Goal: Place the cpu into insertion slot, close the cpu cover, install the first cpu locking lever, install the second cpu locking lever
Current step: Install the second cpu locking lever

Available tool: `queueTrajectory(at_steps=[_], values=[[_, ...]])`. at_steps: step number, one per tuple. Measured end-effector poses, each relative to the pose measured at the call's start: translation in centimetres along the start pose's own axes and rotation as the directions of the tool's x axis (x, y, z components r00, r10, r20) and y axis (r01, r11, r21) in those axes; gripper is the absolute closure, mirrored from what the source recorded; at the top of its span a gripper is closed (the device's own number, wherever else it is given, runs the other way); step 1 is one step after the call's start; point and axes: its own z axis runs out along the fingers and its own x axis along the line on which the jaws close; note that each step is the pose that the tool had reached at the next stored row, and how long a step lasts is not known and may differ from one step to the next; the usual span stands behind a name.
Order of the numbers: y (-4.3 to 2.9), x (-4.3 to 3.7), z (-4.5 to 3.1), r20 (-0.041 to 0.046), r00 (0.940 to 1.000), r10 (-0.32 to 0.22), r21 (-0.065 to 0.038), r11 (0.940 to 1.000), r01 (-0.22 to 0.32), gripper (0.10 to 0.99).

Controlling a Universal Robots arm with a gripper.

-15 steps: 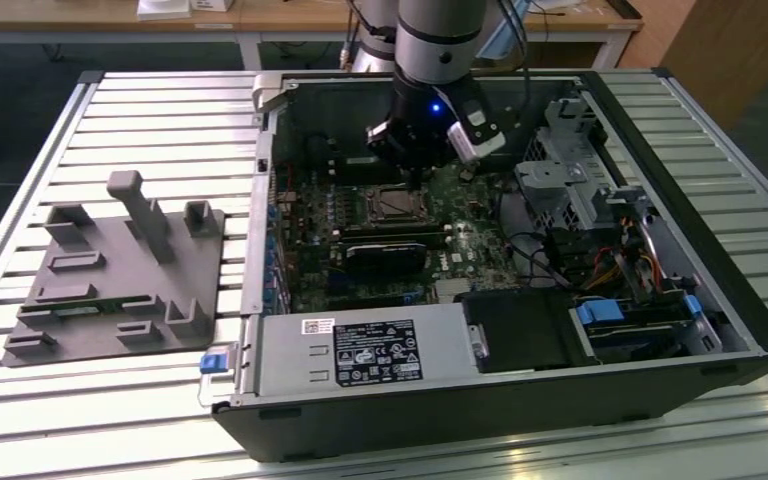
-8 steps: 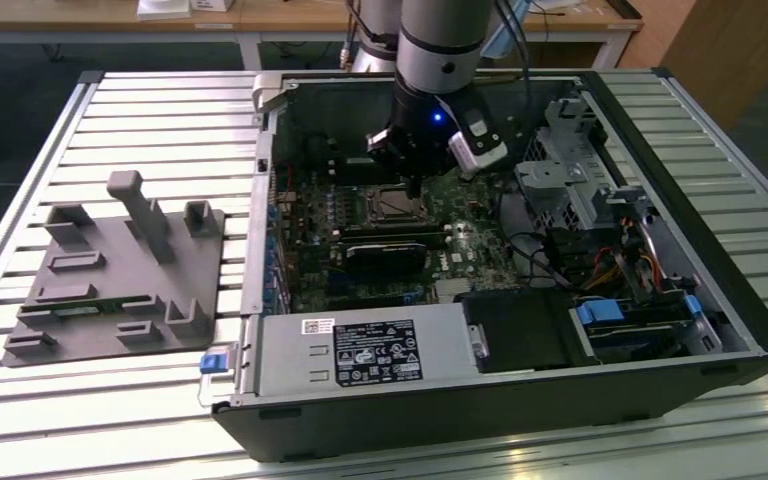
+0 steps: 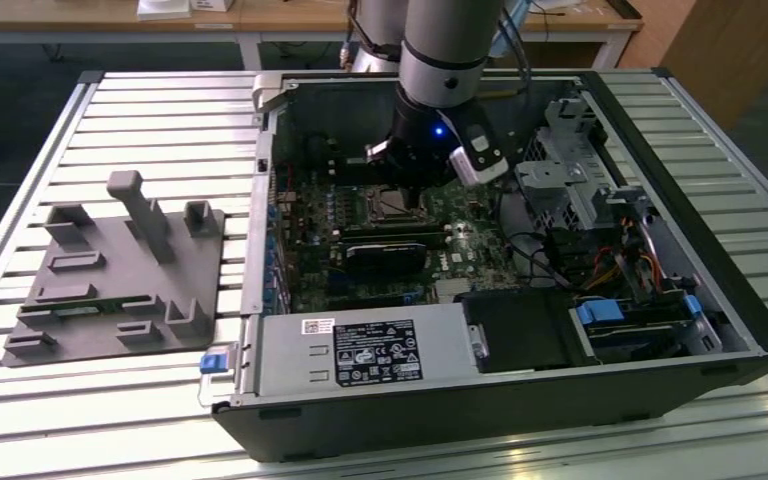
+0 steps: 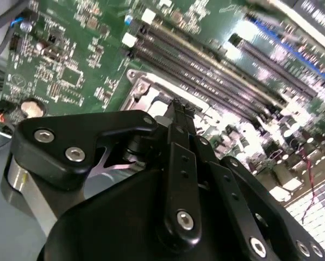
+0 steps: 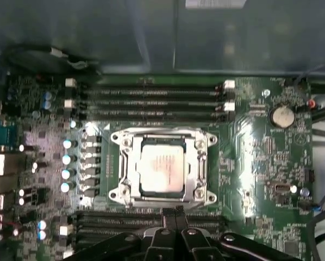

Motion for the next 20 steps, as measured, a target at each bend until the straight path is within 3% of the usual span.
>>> queueTrajectory(at_steps=[3,9,14,17,20], values=[[-0.16,0.21,0.08,-0.0002,1.0000,0.000,0.000,1.0000,0.000,0.980],[-0.20,2.50,0.27,-0.0001,1.0000,0.000,0.000,1.0000,0.000,0.980],[-0.42,2.67,0.95,-0.0011,1.0000,0.000,0.000,1.0000,0.000,0.980],[-1.03,2.73,1.04,-0.0012,1.0000,0.000,-0.007,1.0000,0.000,0.980],[-1.28,3.31,1.05,-0.0011,1.0000,0.000,-0.023,0.9997,0.000,0.980]])
